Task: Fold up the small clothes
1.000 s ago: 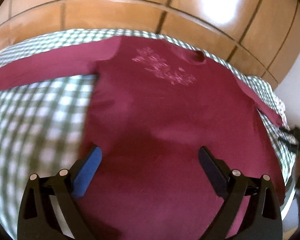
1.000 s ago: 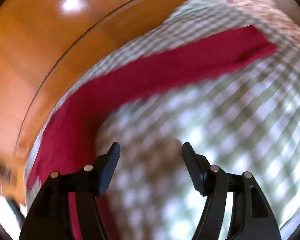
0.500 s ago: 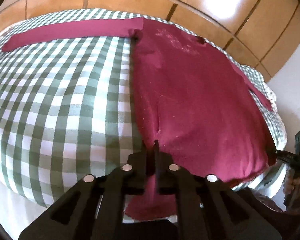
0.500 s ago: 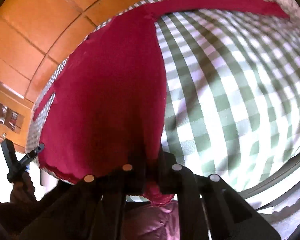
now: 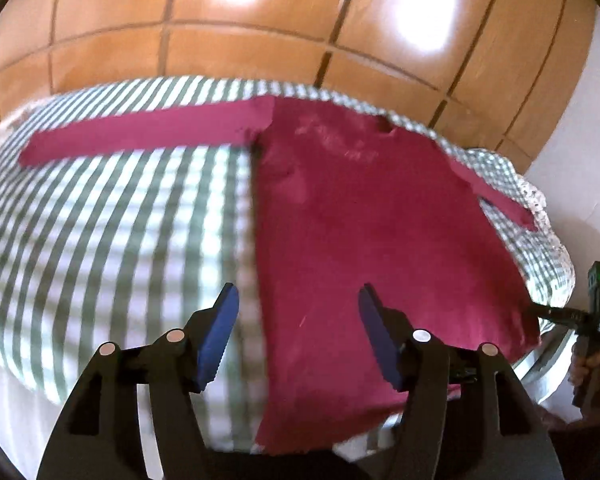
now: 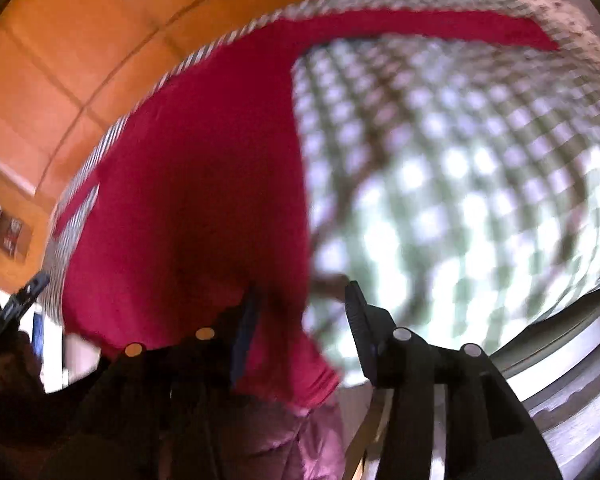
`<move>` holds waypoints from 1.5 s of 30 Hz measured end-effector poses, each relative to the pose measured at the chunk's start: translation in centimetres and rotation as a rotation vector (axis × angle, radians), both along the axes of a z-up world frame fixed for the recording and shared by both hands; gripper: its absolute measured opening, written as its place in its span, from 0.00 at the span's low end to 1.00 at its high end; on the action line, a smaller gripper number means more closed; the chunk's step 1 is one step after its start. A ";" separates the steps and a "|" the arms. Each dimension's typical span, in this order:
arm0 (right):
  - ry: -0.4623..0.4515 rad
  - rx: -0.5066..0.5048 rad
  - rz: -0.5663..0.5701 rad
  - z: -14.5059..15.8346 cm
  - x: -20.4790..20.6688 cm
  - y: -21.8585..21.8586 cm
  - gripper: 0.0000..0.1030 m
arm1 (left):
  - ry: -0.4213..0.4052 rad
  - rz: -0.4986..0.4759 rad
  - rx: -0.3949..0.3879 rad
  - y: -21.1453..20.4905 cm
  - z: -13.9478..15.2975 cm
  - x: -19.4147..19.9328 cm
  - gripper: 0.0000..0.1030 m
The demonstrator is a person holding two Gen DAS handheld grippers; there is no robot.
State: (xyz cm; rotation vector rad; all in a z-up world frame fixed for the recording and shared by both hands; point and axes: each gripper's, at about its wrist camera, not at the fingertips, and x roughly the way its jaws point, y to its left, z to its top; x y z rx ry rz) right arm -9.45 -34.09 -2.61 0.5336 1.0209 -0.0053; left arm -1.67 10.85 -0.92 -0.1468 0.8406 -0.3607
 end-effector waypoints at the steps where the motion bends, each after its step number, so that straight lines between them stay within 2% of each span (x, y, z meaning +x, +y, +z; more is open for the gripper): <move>1: -0.016 0.016 -0.045 0.3 0.3 -1.2 0.43 | -0.007 -0.017 -0.004 -1.0 0.2 0.9 0.59; 6: -0.087 0.110 -0.315 0.1 2.7 -9.3 0.42 | 0.002 -0.094 0.047 -6.4 -0.8 4.1 0.65; 9: -0.116 0.188 -0.499 -0.8 4.8 -14.9 0.34 | 0.030 -0.125 0.048 -8.5 -1.9 5.5 0.65; 13: -0.163 0.289 -0.726 -2.0 7.4 -22.1 0.33 | 0.076 -0.133 0.058 -10.0 -3.1 6.7 0.65; 15: -0.179 0.335 -0.808 -2.8 8.5 -25.1 0.33 | 0.100 -0.130 0.063 -10.2 -3.7 7.0 0.70; 18: -0.166 0.349 -0.872 -3.6 10.3 -27.9 0.33 | 0.130 -0.116 0.049 -10.3 -4.6 7.5 0.72; 21: -0.125 0.326 -0.894 -4.8 12.9 -29.4 0.32 | 0.132 -0.119 0.018 -10.2 -4.8 7.5 0.78; 22: -0.116 0.309 -0.902 -4.9 13.6 -29.8 0.30 | 0.134 -0.120 0.022 -10.3 -5.0 7.6 0.78; 23: -0.101 0.291 -0.902 -5.0 14.4 -30.0 0.20 | 0.135 -0.121 0.025 -10.4 -5.1 7.7 0.78; 24: -0.088 0.284 -0.893 -5.3 15.0 -29.6 0.08 | 0.136 -0.122 0.024 -10.4 -5.1 7.8 0.78; 25: -0.073 0.272 -0.872 -5.0 15.8 -29.6 0.06 | 0.136 -0.123 0.020 -10.4 -5.1 7.9 0.78; 28: -0.125 0.210 -0.800 -2.6 16.4 -28.2 0.06 | 0.139 -0.124 -0.002 -10.1 -5.0 8.2 0.78; 34: -0.286 0.147 -0.534 4.7 20.6 -21.8 0.06 | 0.137 -0.128 -0.038 -9.7 -4.8 8.1 0.78; 39: -0.340 0.135 -0.285 8.5 25.5 -12.5 0.06 | 0.127 -0.112 -0.066 -8.8 -4.2 7.8 0.78; 42: -0.335 0.118 -0.119 9.2 28.3 -5.4 0.05 | 0.122 -0.094 -0.105 -7.8 -3.7 7.8 0.78; 45: -0.314 0.110 0.019 8.8 30.6 1.5 0.05 | 0.124 -0.074 -0.144 -6.8 -3.2 8.0 0.77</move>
